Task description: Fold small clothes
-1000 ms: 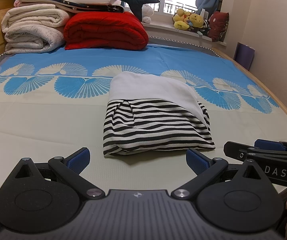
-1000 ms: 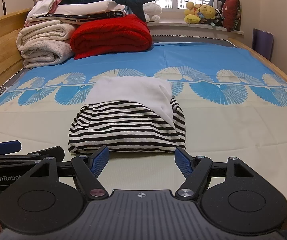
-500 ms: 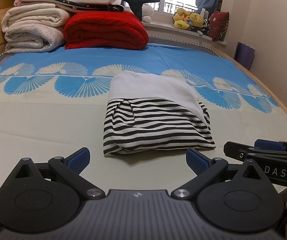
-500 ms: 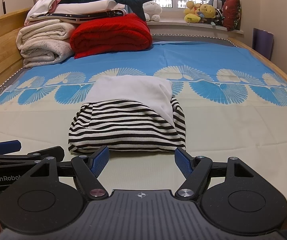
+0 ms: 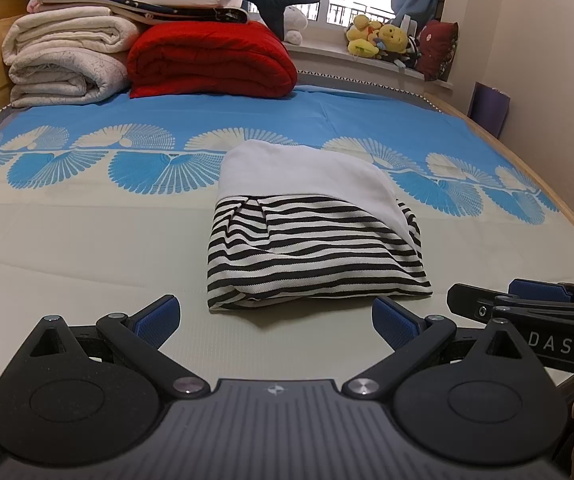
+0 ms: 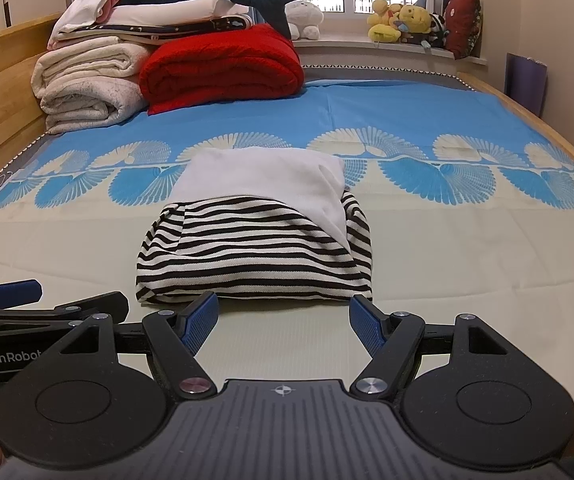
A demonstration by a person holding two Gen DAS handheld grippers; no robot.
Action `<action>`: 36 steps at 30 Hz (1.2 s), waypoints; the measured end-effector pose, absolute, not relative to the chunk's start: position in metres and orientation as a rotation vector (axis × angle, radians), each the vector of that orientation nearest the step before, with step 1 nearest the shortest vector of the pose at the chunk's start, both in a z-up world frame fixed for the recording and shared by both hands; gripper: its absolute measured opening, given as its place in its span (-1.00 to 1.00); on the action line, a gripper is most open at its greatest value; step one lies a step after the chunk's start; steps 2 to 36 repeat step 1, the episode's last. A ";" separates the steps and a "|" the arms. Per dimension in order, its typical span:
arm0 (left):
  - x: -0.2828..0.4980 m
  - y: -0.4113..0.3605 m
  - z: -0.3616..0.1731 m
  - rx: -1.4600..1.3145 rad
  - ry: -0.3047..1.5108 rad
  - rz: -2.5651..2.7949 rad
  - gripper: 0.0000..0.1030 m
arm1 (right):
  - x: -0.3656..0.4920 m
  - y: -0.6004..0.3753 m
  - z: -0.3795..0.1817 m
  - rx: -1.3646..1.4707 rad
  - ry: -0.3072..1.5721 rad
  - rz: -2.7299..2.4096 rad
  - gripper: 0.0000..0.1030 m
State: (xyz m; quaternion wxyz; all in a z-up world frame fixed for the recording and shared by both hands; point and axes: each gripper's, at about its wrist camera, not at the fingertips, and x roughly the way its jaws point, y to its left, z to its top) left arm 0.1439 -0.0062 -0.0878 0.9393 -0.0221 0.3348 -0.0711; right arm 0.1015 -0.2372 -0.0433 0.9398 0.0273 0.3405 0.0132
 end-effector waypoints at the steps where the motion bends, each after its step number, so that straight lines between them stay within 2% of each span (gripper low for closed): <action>1: 0.144 -0.006 -0.088 -0.047 0.686 -0.145 0.99 | 0.101 -0.237 -0.044 0.056 0.696 0.026 0.43; 36: 0.144 -0.006 -0.088 -0.047 0.686 -0.145 0.99 | 0.101 -0.237 -0.044 0.056 0.696 0.026 0.43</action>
